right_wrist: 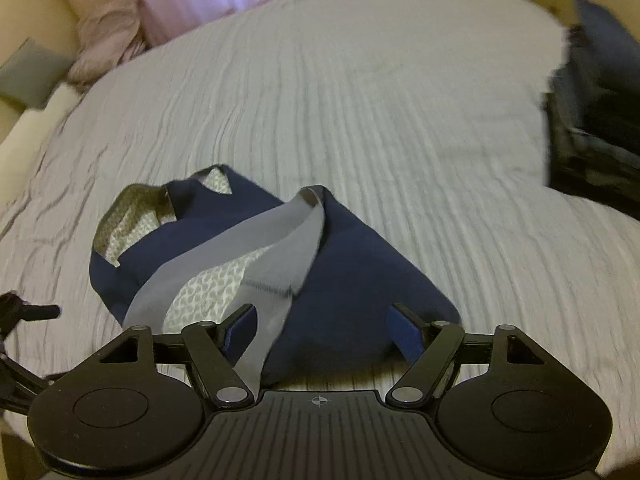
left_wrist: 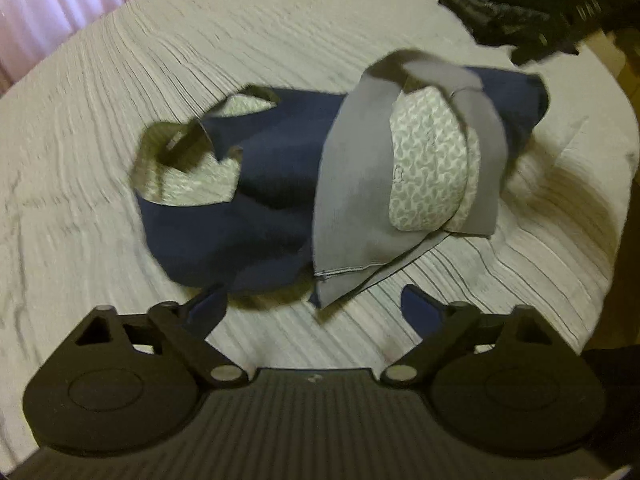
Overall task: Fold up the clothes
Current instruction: 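Lift the navy top off the pile and drop it onto the open bed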
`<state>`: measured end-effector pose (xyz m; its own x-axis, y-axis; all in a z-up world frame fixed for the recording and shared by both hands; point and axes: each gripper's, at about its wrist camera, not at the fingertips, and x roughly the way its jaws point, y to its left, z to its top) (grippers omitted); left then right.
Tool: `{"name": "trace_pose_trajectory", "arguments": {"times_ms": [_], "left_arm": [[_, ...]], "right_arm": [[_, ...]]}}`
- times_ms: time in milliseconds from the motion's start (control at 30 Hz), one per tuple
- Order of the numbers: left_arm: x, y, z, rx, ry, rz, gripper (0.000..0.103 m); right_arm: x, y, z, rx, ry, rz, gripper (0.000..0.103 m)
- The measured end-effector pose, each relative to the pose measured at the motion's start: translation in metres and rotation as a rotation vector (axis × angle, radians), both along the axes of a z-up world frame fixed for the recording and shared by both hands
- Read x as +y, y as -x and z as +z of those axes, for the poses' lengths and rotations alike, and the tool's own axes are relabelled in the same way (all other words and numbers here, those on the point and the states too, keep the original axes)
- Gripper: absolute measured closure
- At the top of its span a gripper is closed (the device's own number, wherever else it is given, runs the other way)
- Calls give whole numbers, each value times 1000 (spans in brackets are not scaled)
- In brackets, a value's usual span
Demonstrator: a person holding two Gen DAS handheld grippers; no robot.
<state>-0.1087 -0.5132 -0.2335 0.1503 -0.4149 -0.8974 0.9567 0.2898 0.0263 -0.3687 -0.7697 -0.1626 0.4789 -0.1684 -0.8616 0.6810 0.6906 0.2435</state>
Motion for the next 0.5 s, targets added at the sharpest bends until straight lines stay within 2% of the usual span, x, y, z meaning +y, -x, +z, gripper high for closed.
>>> {"name": "trace_pose_trajectory", "arguments": {"times_ms": [33, 133, 267, 333, 367, 400, 467, 500], "left_arm": [[-7, 2, -9, 1, -15, 6, 32], [-26, 7, -37, -6, -64, 27, 49], [-41, 6, -54, 9, -109, 68, 54], [-46, 5, -57, 27, -124, 73, 77], [-48, 5, -56, 42, -133, 62, 83], [-49, 6, -52, 50, -130, 48, 93], [-46, 8, -37, 48, -106, 8, 98], [-41, 6, -25, 44, -82, -2, 99]], "right_arm": [[-9, -8, -6, 0, -11, 24, 16], [-34, -33, -26, -14, -81, 99, 16], [-50, -61, -52, 1, -157, 166, 16], [-51, -71, -60, 26, -168, 193, 16], [-49, -73, -62, 39, -161, 211, 18], [-47, -76, -64, 51, -153, 230, 46], [-46, -71, -62, 69, -152, 254, 85], [-47, -67, -60, 71, -157, 252, 94]]}}
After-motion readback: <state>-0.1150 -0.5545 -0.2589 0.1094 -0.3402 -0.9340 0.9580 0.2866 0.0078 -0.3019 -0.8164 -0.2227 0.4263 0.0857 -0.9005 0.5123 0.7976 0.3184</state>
